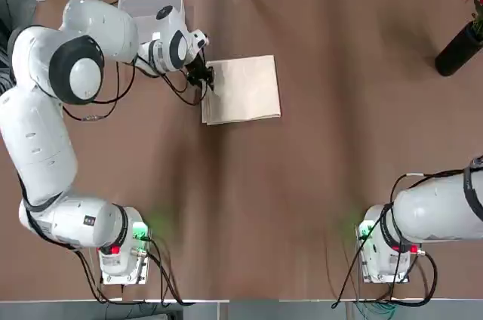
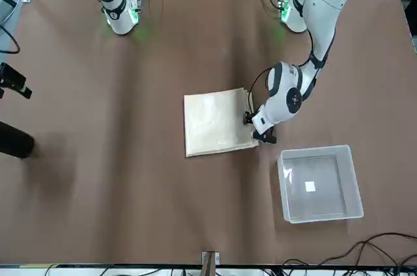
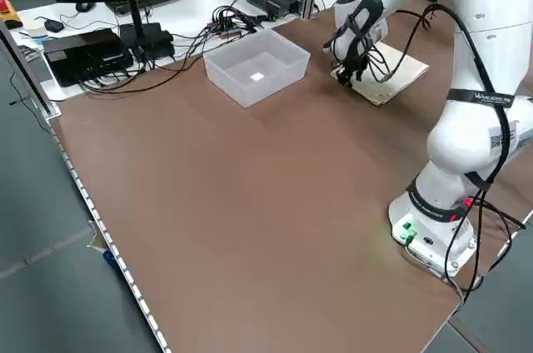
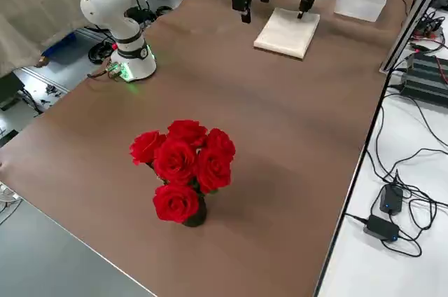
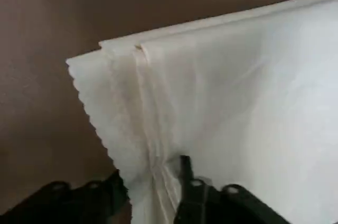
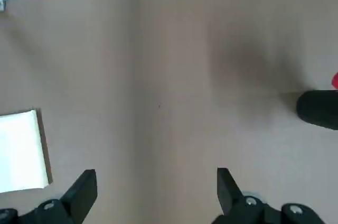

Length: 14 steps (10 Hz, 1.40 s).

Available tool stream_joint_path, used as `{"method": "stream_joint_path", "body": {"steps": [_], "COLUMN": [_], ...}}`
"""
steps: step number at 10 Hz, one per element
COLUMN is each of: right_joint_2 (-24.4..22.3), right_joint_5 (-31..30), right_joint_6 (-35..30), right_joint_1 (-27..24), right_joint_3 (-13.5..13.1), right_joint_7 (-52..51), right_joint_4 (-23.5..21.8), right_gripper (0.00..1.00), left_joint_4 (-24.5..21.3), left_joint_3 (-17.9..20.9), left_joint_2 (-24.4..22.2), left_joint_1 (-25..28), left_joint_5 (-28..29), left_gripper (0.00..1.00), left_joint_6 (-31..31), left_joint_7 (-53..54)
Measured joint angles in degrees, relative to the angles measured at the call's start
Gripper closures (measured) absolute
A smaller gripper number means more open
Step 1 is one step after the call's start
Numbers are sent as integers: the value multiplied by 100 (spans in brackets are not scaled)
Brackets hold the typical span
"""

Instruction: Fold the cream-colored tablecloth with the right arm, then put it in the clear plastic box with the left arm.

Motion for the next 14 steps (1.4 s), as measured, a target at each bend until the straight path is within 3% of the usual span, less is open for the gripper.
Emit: {"method": "stream_joint_path", "body": {"steps": [2,6,14], "right_joint_2": [-64,-113,-115], "right_joint_5": [-4,-4,-9], "right_joint_6": [96,174,333], "right_joint_1": [9,43,71], "right_joint_3": [6,24,6], "right_joint_7": [498,648,687], "right_joint_4": [0,1,-39], "right_gripper": [0,0,0], "left_joint_4": [34,140,292], "left_joint_3": [-3,15,409], "left_joint_2": [-23,-363,-1822], "left_joint_1": [2,152,317], "left_joint_5": [-1,0,395], "left_gripper": [92,93,94], "left_joint_6": [-4,-657,-2678], "left_joint_7": [-1,28,-247]}}
